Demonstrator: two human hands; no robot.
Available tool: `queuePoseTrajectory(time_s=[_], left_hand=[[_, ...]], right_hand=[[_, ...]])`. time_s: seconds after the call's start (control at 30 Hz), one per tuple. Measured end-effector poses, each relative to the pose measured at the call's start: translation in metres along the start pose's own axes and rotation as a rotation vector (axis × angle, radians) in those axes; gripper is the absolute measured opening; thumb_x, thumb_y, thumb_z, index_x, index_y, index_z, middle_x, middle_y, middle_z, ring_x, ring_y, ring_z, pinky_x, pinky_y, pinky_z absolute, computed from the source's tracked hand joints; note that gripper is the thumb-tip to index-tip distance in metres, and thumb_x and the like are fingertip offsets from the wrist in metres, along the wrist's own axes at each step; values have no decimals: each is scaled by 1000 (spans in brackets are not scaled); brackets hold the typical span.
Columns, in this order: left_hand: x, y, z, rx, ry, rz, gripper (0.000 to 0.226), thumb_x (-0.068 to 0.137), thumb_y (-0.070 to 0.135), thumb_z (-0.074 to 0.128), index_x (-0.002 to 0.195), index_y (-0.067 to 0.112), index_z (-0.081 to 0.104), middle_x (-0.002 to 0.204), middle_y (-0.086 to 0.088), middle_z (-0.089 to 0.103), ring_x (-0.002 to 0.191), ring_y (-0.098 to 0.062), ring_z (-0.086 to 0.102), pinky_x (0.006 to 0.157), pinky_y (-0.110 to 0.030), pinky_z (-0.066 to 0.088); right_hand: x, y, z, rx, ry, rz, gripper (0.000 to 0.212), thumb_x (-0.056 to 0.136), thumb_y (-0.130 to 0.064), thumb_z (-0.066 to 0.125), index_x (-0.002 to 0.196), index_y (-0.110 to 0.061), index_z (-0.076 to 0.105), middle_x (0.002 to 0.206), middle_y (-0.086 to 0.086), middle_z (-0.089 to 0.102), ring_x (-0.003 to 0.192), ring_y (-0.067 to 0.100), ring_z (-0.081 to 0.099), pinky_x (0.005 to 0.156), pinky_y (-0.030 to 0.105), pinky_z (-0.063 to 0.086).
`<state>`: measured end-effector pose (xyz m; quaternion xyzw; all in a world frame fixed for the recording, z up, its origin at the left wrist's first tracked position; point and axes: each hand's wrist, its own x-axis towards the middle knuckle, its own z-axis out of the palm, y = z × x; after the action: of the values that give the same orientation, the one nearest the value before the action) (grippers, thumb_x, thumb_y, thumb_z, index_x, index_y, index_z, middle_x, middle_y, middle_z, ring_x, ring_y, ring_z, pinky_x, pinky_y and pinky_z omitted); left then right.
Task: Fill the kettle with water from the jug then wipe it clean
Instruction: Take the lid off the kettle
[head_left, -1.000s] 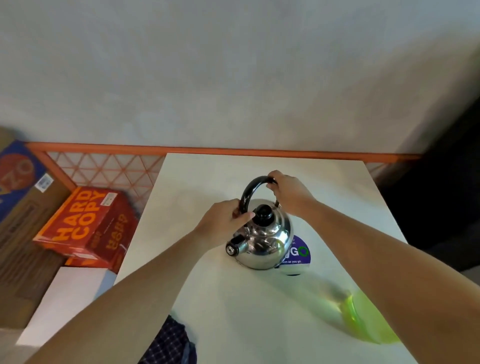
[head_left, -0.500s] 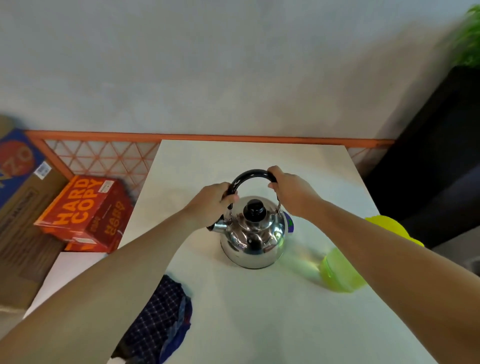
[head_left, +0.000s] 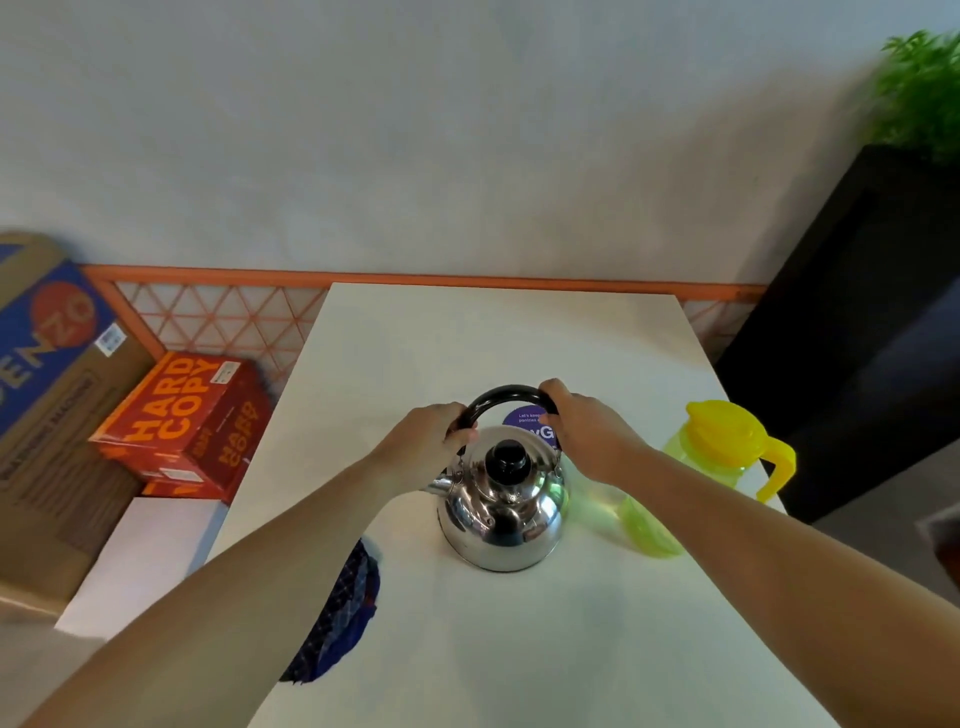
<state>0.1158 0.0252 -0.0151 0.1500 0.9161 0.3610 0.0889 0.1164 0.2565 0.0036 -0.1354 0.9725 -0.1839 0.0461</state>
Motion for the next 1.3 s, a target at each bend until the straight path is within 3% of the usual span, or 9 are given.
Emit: queuePoseTrajectory(time_s=[0.27,0.4,0.63,0.73,0.9,1.3], left_hand=[[0,-5,0,-23,-27,-28,14,94,36,51,95,26,60,77,4,62,65,-9,55,61,-25,41],[8,-10,2,-95,-59,-92,19,95,37,49,94,24,62,86,1,68,80,-18,64,75,-32,49],[23,-22,9,-151,-121,-197,26,96,41,44,95,22,60,88,3,69,85,-20,66,78,-33,50],[27,-27,14,-138,-136,-236,34,96,45,41,94,17,60,89,-1,68,84,-21,65,75,-32,48],[30,-32,24,-66,-146,-249,38,97,48,35,90,16,55,76,-1,56,64,-15,49,60,-28,37],[25,-30,26,-68,-105,-207,32,99,45,34,79,23,49,66,3,47,59,-13,44,57,-29,33]], right_hand=[[0,-1,5,-19,-5,10,21,99,-25,36,119,-17,34,78,2,54,63,18,51,50,30,35],[10,-1,8,-28,-30,62,25,99,-24,36,123,-16,34,68,-4,45,56,11,45,47,27,31],[29,5,21,-24,-77,138,32,99,-26,36,129,-15,35,82,7,55,66,20,53,56,30,40],[34,9,29,-37,-91,166,30,99,-28,37,127,-16,38,87,10,60,69,21,54,57,31,41],[38,11,39,-6,-106,195,29,100,-28,32,125,-17,41,96,10,64,79,23,57,68,34,49],[41,11,41,10,-132,209,36,99,-21,39,135,-22,36,113,12,58,99,27,56,79,37,50]])
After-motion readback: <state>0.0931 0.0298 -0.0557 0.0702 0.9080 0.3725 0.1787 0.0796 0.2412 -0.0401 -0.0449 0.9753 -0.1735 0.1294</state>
